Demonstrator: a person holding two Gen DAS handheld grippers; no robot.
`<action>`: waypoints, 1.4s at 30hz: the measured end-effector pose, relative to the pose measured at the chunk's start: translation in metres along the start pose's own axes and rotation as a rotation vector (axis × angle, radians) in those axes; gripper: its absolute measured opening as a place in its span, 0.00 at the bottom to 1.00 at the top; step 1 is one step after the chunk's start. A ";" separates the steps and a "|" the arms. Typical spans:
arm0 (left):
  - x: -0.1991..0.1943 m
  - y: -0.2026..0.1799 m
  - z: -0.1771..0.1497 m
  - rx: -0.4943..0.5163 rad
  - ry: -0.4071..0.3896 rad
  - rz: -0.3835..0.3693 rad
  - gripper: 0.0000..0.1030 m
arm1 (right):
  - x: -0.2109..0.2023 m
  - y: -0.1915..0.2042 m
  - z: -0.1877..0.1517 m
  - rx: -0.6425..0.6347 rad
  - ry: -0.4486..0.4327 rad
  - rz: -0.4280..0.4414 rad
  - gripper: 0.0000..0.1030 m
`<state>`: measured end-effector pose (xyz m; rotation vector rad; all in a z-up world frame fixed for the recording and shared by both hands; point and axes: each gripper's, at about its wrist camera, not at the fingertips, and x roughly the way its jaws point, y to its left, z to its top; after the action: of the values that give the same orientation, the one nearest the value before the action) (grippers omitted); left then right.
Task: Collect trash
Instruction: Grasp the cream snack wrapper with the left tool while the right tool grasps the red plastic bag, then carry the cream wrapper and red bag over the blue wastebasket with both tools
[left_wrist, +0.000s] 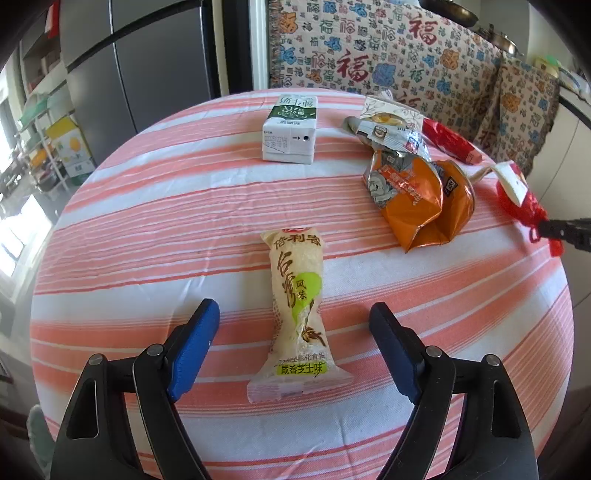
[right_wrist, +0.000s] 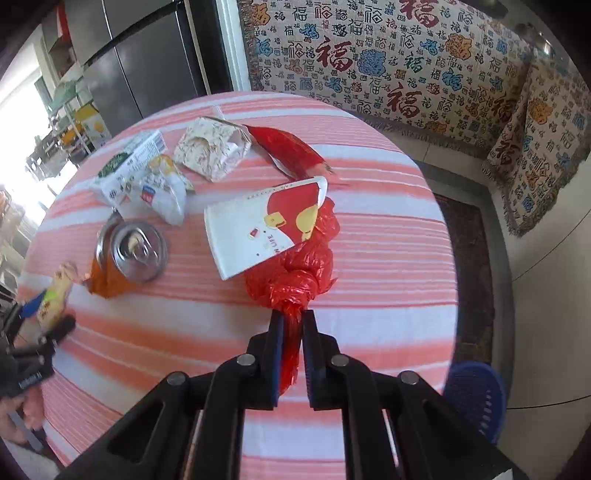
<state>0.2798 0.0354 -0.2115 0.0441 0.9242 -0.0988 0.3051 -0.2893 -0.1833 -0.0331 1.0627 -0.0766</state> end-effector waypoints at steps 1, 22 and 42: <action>0.000 0.000 0.000 0.001 0.000 0.001 0.82 | -0.003 -0.002 -0.005 -0.020 0.004 -0.014 0.10; -0.005 0.001 -0.004 0.004 0.007 -0.026 0.83 | -0.029 -0.005 -0.040 -0.017 -0.096 0.092 0.68; -0.009 -0.010 0.007 0.099 0.099 -0.087 0.30 | -0.007 0.013 -0.011 -0.096 0.006 0.060 0.68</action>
<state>0.2791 0.0259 -0.2004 0.1014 1.0198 -0.2250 0.2932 -0.2752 -0.1837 -0.0875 1.0722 0.0282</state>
